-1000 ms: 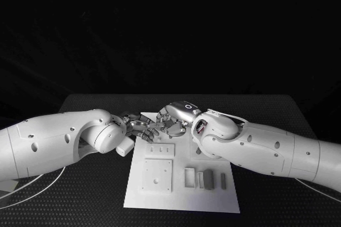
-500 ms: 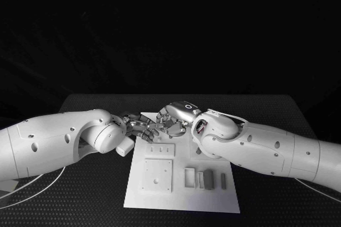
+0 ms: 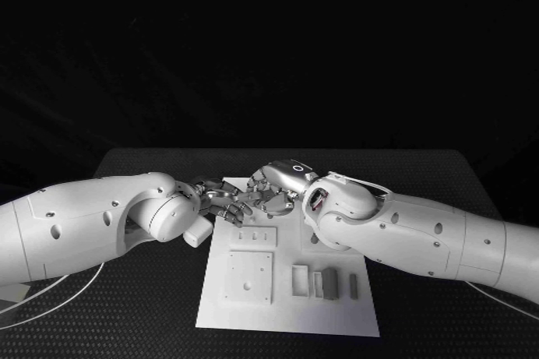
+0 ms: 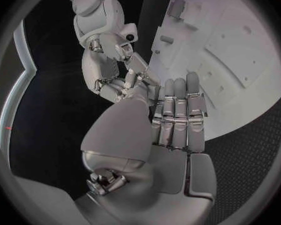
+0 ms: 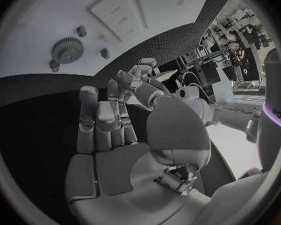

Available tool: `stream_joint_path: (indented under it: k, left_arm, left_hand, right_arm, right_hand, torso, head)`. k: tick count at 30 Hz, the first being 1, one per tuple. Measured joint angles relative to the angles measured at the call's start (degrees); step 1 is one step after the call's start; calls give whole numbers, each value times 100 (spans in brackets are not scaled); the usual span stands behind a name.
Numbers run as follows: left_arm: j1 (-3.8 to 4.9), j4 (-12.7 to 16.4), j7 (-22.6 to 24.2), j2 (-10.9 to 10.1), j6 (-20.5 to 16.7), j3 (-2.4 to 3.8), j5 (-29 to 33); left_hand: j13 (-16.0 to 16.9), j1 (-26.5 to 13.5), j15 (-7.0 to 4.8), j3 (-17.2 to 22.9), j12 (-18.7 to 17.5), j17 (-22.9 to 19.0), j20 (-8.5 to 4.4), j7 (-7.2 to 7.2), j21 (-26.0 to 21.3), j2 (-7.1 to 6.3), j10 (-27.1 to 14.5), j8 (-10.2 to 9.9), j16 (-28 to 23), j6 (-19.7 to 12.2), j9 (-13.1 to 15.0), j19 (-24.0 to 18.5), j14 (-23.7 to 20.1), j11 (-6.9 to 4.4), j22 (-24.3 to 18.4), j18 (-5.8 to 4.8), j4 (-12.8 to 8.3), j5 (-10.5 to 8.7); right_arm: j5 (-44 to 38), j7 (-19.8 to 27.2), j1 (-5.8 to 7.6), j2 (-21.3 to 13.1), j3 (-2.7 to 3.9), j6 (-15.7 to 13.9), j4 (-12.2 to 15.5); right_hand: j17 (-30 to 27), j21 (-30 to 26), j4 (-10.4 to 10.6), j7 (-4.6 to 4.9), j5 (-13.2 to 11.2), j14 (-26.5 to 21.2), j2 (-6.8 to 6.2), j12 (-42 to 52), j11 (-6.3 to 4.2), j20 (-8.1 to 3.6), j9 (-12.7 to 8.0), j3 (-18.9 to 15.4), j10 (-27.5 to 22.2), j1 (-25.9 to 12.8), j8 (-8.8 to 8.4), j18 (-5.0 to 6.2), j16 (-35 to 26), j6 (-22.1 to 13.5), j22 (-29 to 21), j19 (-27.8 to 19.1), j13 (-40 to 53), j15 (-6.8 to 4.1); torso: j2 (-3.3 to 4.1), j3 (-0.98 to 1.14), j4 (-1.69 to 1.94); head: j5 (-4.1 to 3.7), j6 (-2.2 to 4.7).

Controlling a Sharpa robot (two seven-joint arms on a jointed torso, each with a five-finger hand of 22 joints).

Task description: Assemble the parts on the task board

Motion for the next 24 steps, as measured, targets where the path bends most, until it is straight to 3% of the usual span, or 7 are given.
stream_joint_path:
  k: [8, 11, 16, 24]
  left_arm:
    - [-1, 0, 0, 0, 12, 0, 7]
    - [-1, 0, 0, 1, 13, 0, 8]
    - [-1, 0, 0, 1, 14, 0, 12]
    - [-4, 0, -2, 1, 15, -4, 14]
  left_hand:
    - [0, -211, 0, 113, -34, -5, 0, 0, -36, -42, 0, 0, -20, 0, 0, 0, 0, 0, 5, -1, 5, 0]
    - [0, -249, 0, 181, -34, -5, 0, 0, -36, -4, 0, 0, -20, 0, 0, 0, 0, 0, 12, 0, -3, 0]
    - [7, -211, 0, 304, -34, -6, 1, 0, -62, 206, 0, 1, -21, 0, 0, 1, 0, 0, 20, -1, -10, 0]
    - [13, -147, 0, 356, -56, -9, 10, 0, -62, 292, 0, 2, -21, 0, 7, 9, 0, 0, 37, -2, -16, 0]
  right_arm:
    - [7, 6, 1, 0, 1, 1, 1]
    - [9, 7, 1, -1, 1, 1, 1]
    - [13, 8, 1, -4, 1, 1, 6]
    - [18, 5, -6, -16, 4, 1, 43]
  right_hand:
    - [-4, 0, 0, 23, 0, -14, 23, 0, -9, 1, 0, 0, 10, 23, 0, -2, 0, 8, 0, 0, -1, -14]
    - [-4, 0, -14, 30, 0, -14, 23, 1, -9, 1, 0, -14, 11, 22, 0, -3, 0, 14, 0, 0, -6, -15]
    - [-4, 0, -16, 31, 0, -13, 22, 5, -10, 2, 0, -16, 12, 22, 34, -5, 0, 13, 0, 0, -15, -15]
    - [-3, 0, -16, 32, 0, -12, 22, 5, -11, 3, 0, -16, 49, 22, 34, -7, 0, 12, 0, 1, -20, -15]
  torso:
    - [0, 0, 1]
    - [1, 0, 1]
    - [1, 0, 0]
    - [1, 0, 0]
  head:
    - [1, -6]
    - [3, -7]
    - [3, -7]
    - [6, -7]
